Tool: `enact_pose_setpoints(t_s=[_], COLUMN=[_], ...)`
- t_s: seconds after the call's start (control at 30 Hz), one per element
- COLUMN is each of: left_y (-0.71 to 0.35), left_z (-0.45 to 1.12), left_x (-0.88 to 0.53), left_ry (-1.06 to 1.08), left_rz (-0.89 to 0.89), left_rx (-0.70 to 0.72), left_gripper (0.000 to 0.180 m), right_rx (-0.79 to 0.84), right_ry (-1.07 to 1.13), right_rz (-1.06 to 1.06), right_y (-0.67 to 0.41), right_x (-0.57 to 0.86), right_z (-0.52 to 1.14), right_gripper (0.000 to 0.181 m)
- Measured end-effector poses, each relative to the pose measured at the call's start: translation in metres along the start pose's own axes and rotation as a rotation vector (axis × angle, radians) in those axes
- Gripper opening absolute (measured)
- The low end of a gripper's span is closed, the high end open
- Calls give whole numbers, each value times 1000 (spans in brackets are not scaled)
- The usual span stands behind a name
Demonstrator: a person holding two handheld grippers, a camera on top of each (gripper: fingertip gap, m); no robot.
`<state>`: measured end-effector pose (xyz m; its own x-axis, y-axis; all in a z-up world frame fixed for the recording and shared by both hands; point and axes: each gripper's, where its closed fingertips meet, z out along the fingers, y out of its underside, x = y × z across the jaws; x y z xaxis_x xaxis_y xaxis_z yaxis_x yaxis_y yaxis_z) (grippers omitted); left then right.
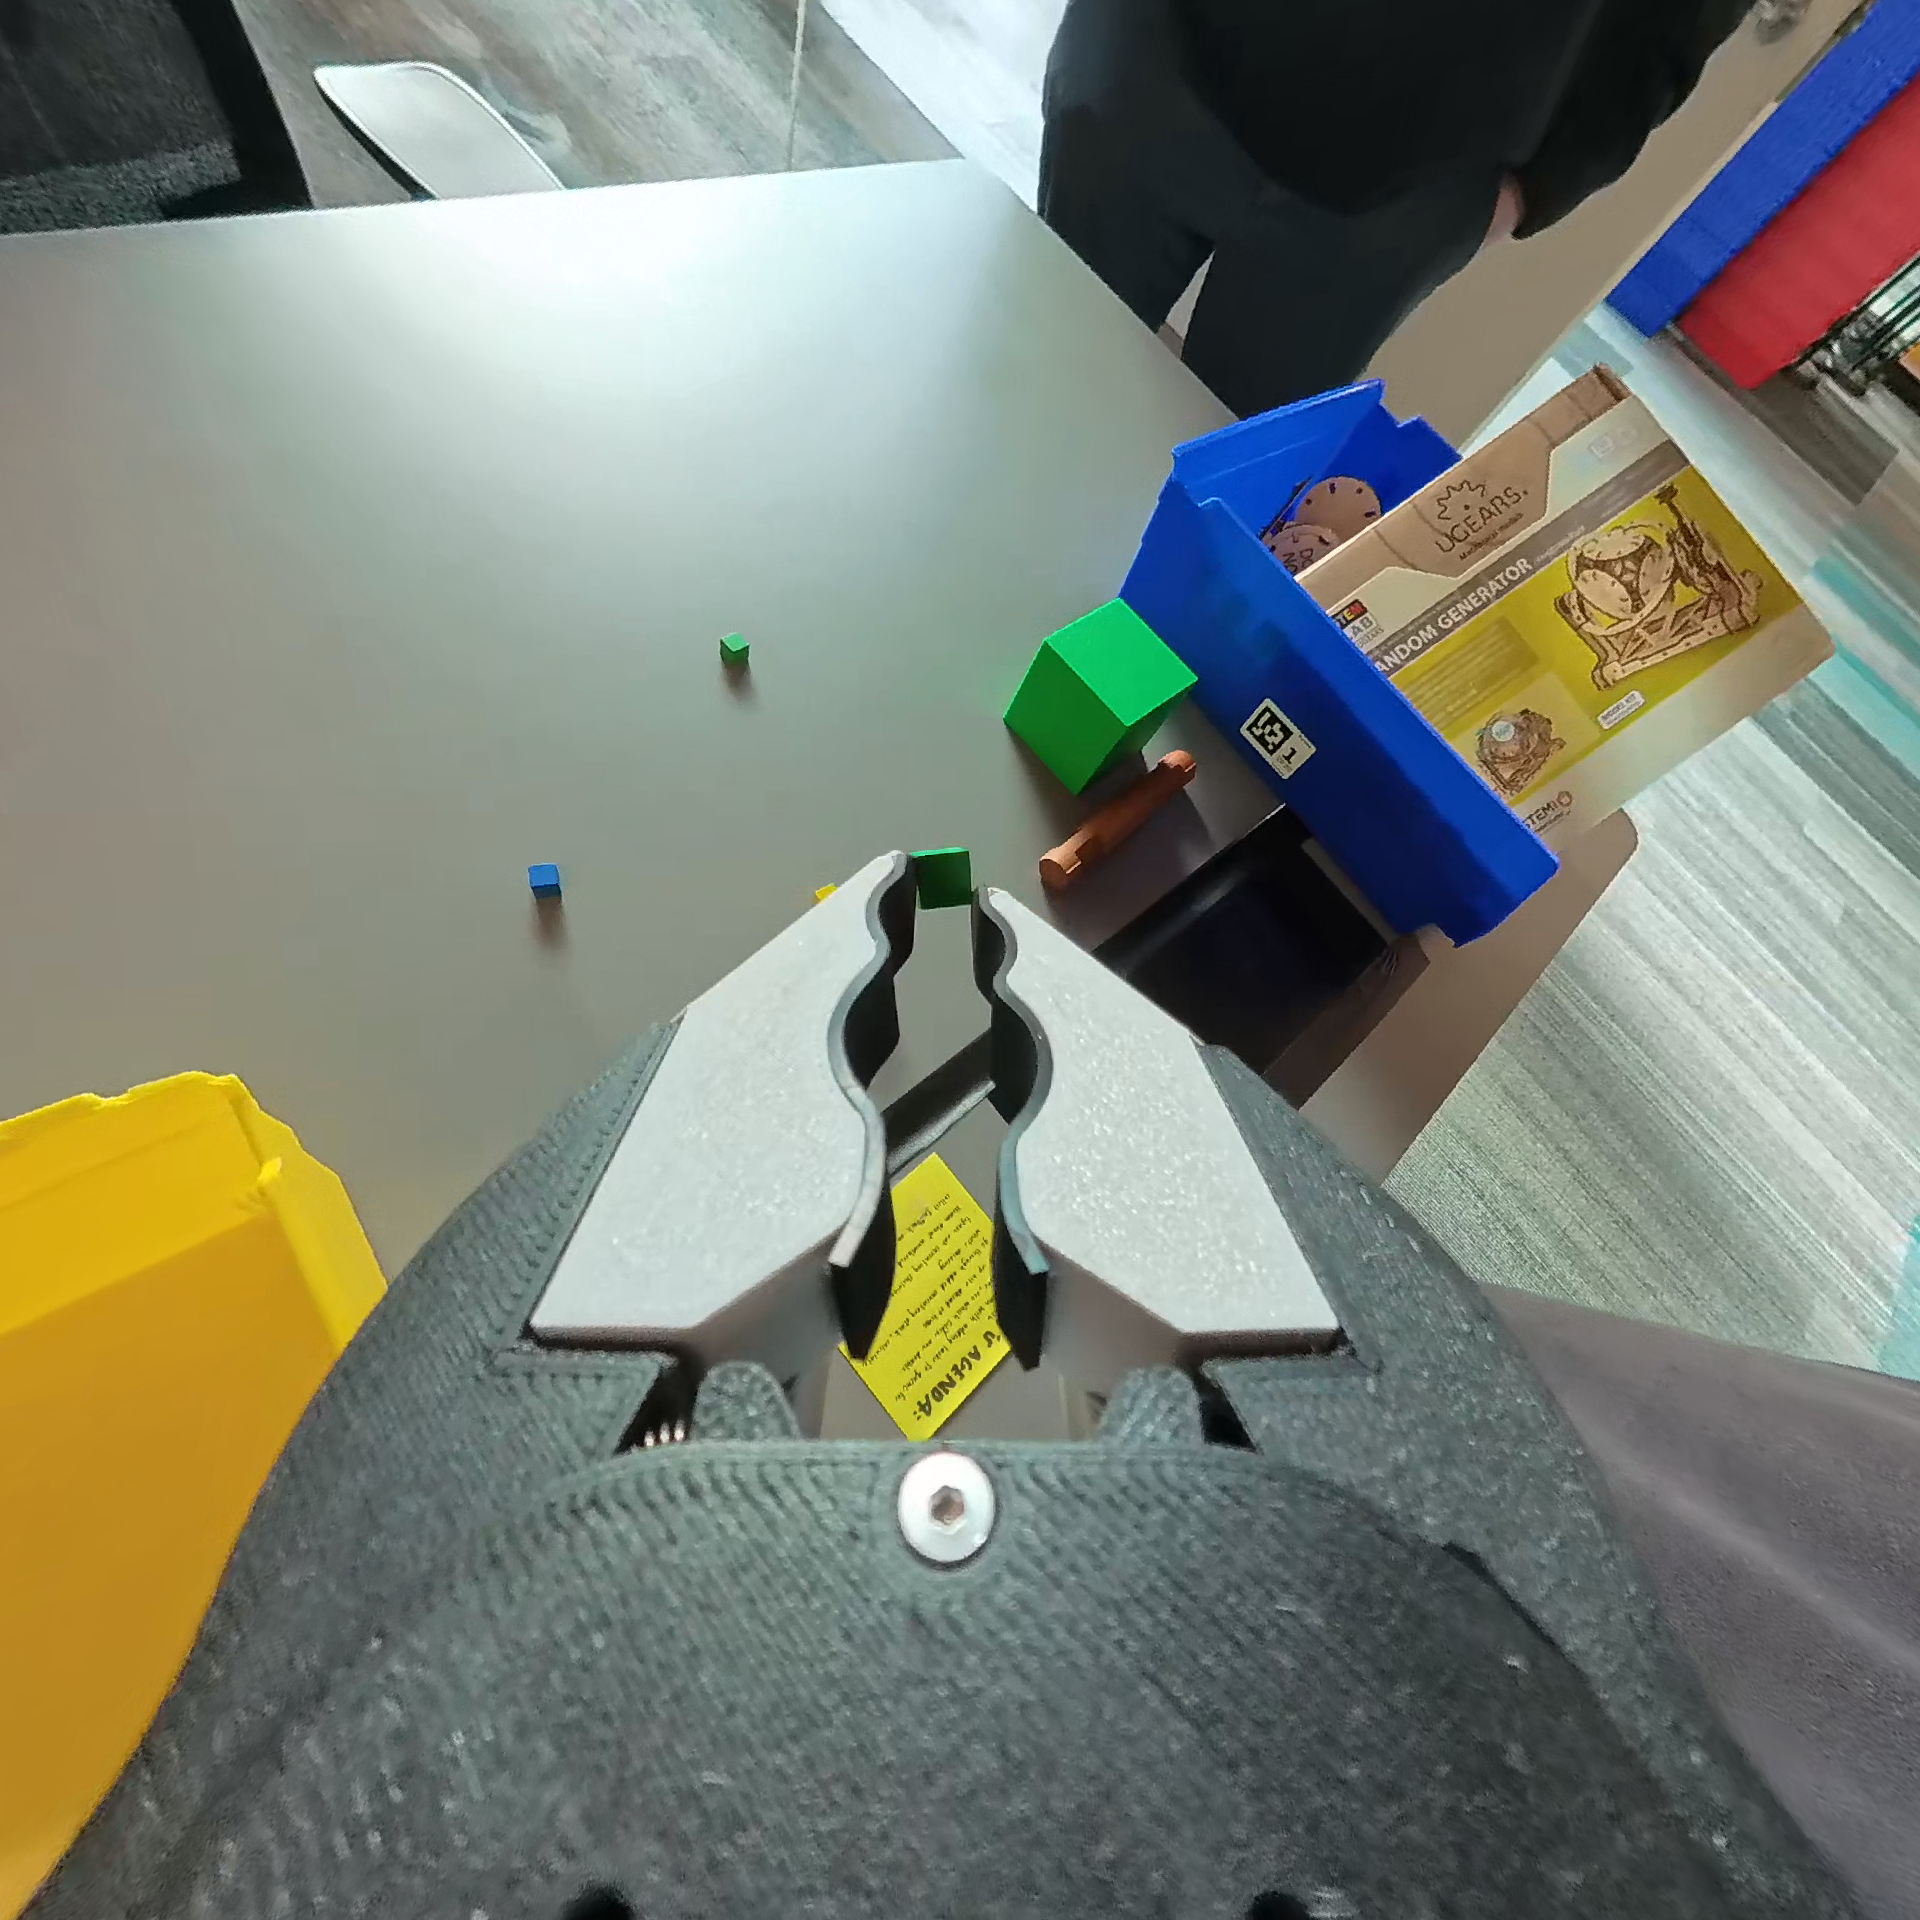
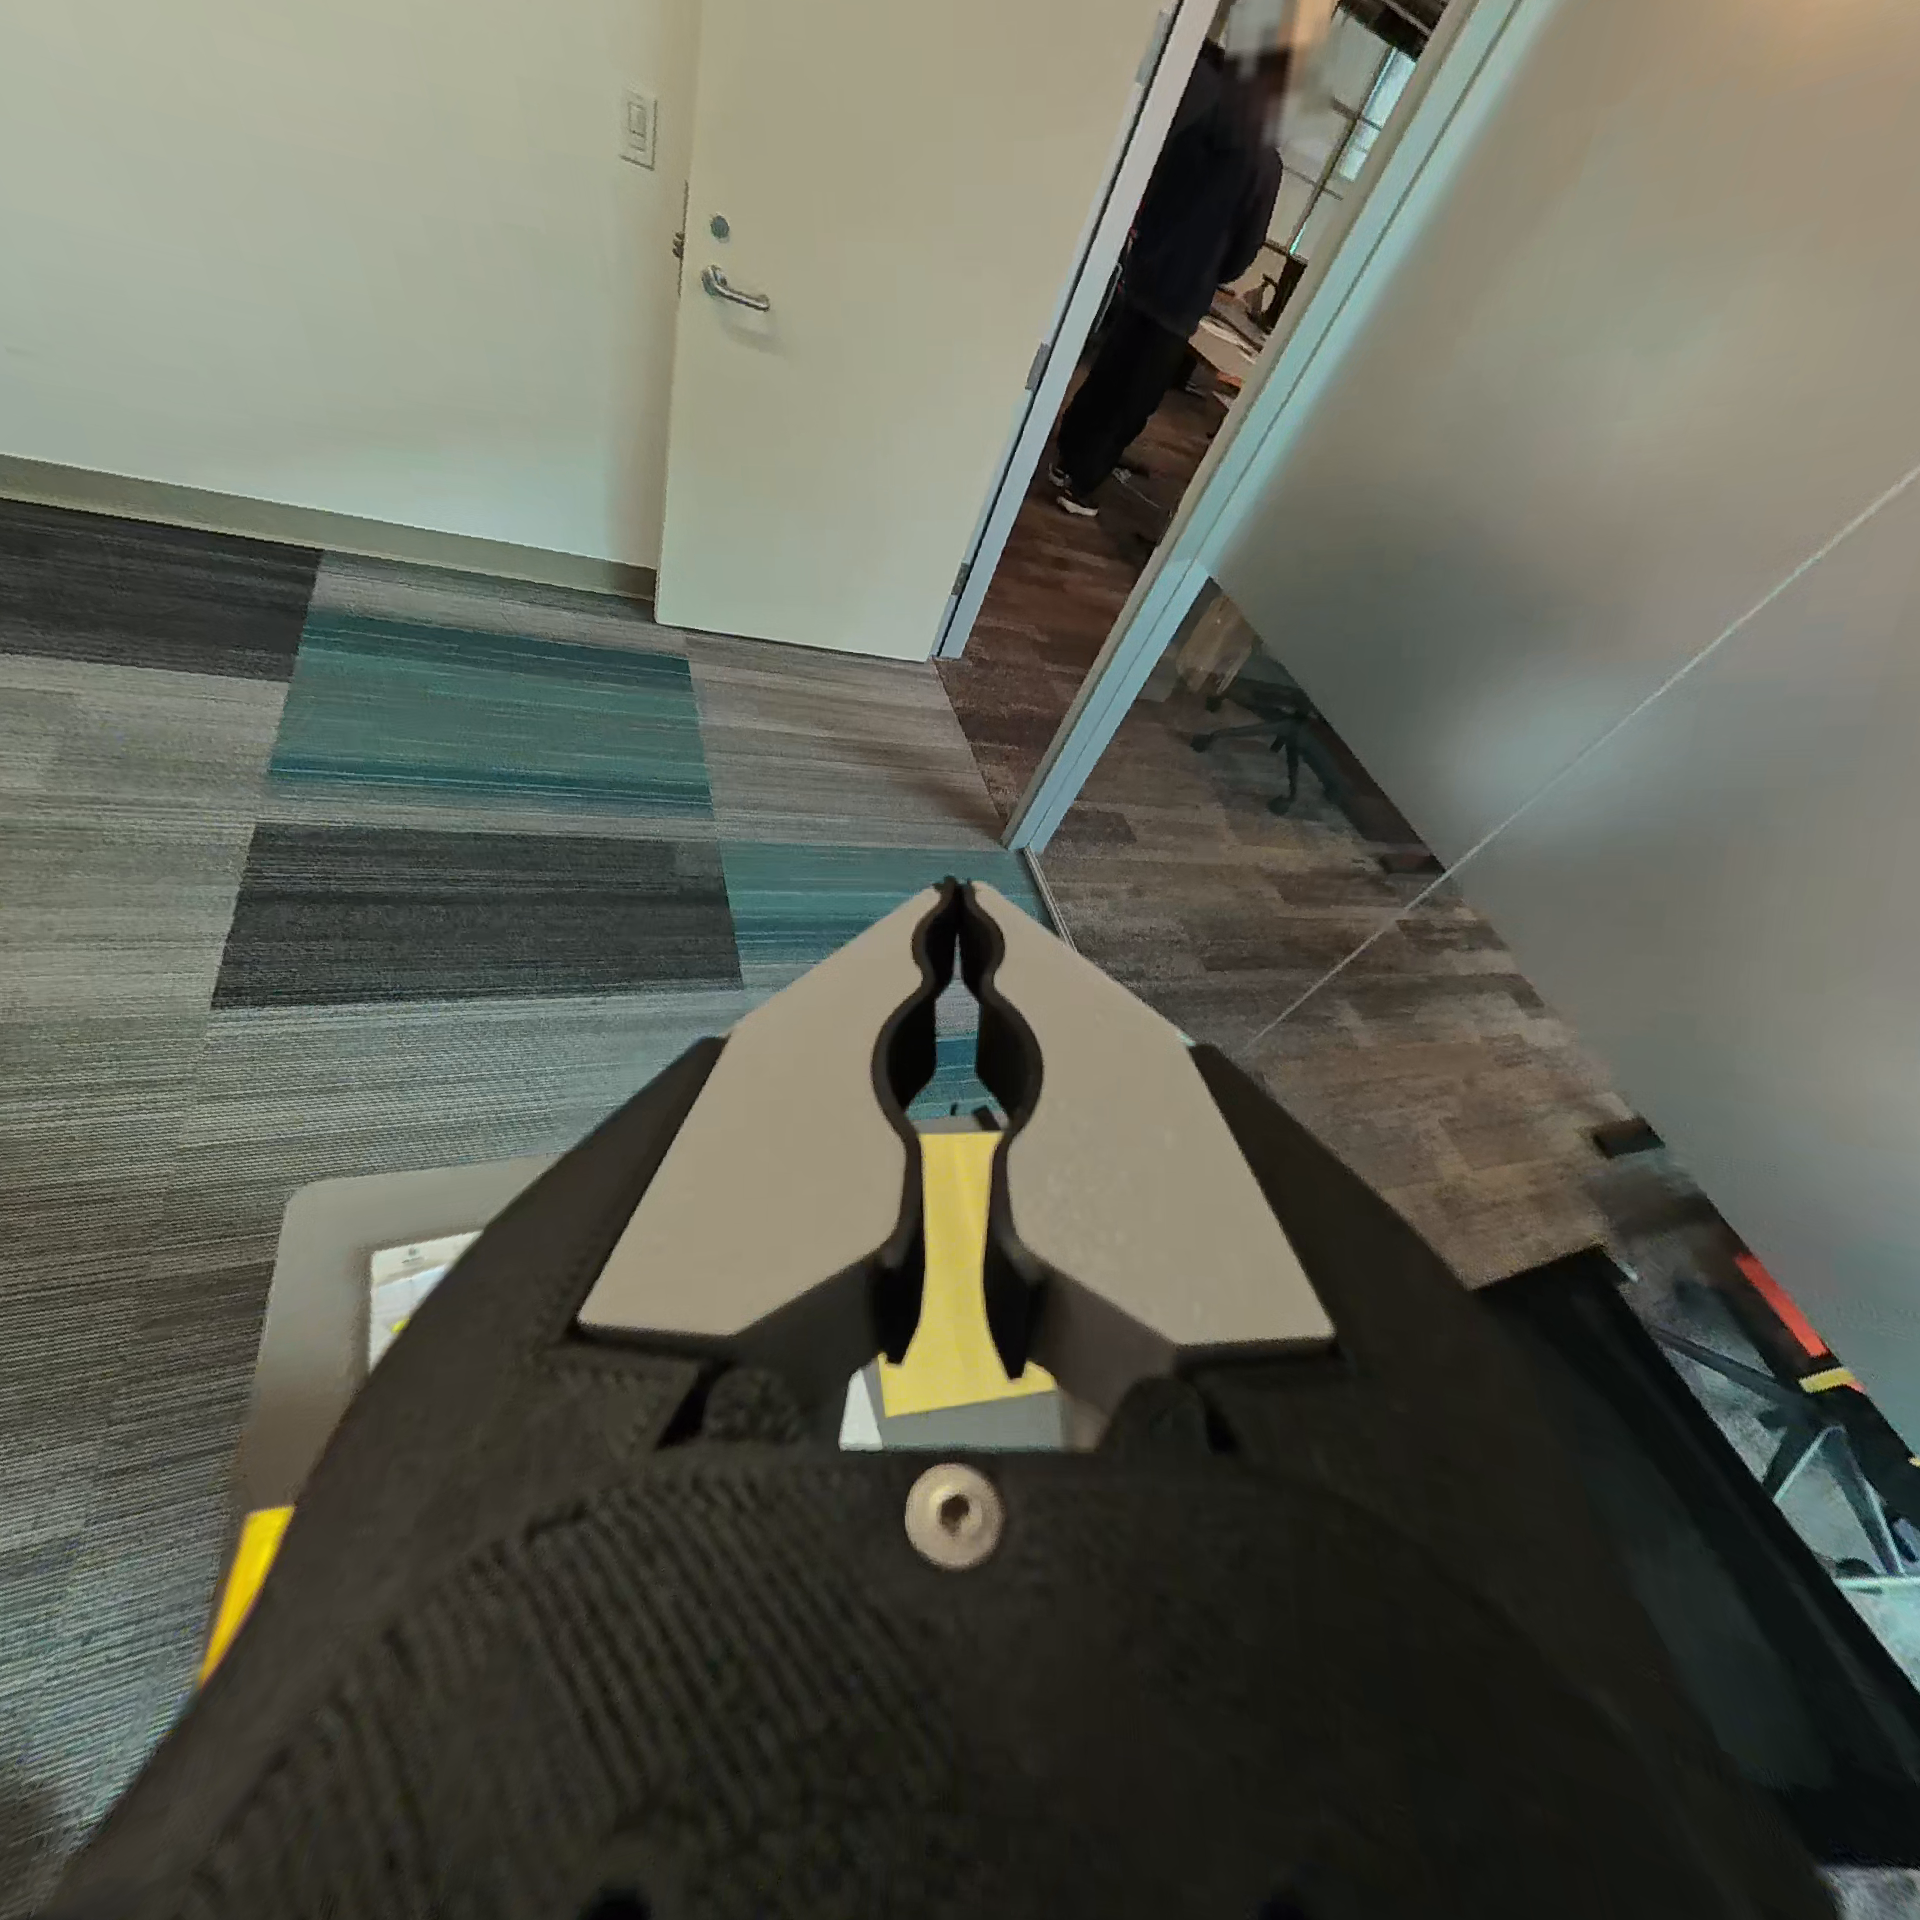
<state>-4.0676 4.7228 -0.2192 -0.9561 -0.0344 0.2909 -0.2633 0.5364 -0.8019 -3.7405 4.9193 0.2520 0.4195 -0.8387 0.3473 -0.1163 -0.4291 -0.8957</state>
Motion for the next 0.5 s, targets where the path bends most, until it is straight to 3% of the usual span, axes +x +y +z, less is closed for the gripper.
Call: enact_pose_setpoints(t_s=[0.27, 0.5], left_y=[4, 6], left_z=[2, -1], left_x=[0, 3], left_ry=[-3, -7], left_rz=[-6, 22], left_rx=[-14, -11], left_gripper=[6, 6], right_rx=[-64, -342], right_ry=[-49, -96], right_rz=[-11, -81], right_y=[-49, 19], right_x=[-11, -22], right_z=[17, -3], right_gripper=[0, 0])
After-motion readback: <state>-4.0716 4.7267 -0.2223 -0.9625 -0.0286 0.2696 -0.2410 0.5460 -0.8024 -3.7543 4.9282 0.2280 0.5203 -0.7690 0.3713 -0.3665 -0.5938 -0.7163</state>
